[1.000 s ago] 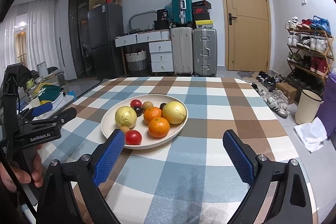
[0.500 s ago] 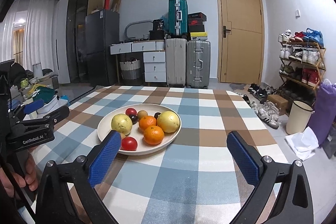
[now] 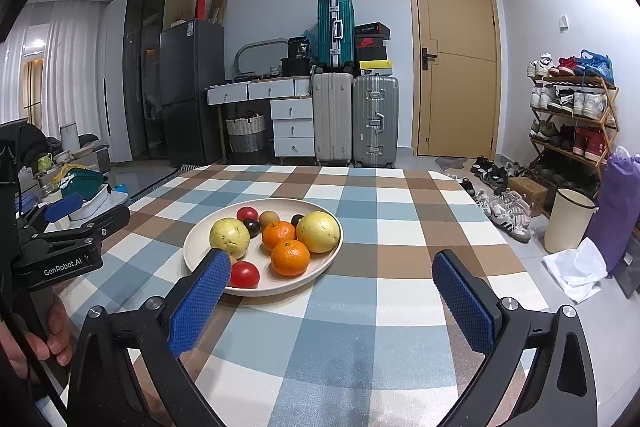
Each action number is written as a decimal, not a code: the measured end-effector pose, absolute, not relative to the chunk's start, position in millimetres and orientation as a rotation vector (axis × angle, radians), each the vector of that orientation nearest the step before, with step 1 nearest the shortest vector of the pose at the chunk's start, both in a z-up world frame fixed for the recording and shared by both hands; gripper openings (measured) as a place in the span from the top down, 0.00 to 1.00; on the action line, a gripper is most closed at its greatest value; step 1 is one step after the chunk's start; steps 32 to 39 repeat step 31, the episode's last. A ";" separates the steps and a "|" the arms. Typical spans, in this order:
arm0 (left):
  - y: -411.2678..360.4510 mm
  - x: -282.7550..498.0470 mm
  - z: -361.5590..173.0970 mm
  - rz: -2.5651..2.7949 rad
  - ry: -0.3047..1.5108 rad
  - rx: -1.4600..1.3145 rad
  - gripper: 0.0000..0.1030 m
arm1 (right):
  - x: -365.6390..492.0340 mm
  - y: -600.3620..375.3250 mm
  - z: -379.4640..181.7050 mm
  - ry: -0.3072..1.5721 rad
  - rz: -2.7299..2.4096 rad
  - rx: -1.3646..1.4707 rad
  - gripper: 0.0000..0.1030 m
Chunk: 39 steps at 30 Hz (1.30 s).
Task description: Organize fruits
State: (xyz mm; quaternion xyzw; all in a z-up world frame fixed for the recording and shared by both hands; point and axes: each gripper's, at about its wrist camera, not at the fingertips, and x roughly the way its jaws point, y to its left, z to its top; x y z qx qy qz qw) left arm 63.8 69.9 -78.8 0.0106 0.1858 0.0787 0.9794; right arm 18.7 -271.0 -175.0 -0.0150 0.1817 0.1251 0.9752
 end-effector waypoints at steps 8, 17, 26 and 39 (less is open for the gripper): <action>70.0 63.9 -78.7 0.158 0.373 0.021 0.01 | 18.7 -271.0 -175.0 0.367 0.252 -0.030 0.00; 70.1 64.6 -79.5 0.154 0.376 0.021 0.01 | 18.7 -271.2 -174.8 0.367 0.253 -0.029 0.00; 68.6 65.0 -81.2 0.151 0.374 0.023 0.01 | 19.0 -270.9 -175.1 0.370 0.253 -0.028 0.00; 68.0 64.0 -80.6 0.142 0.369 0.025 0.01 | 18.6 -270.1 -176.7 0.374 0.253 -0.027 0.00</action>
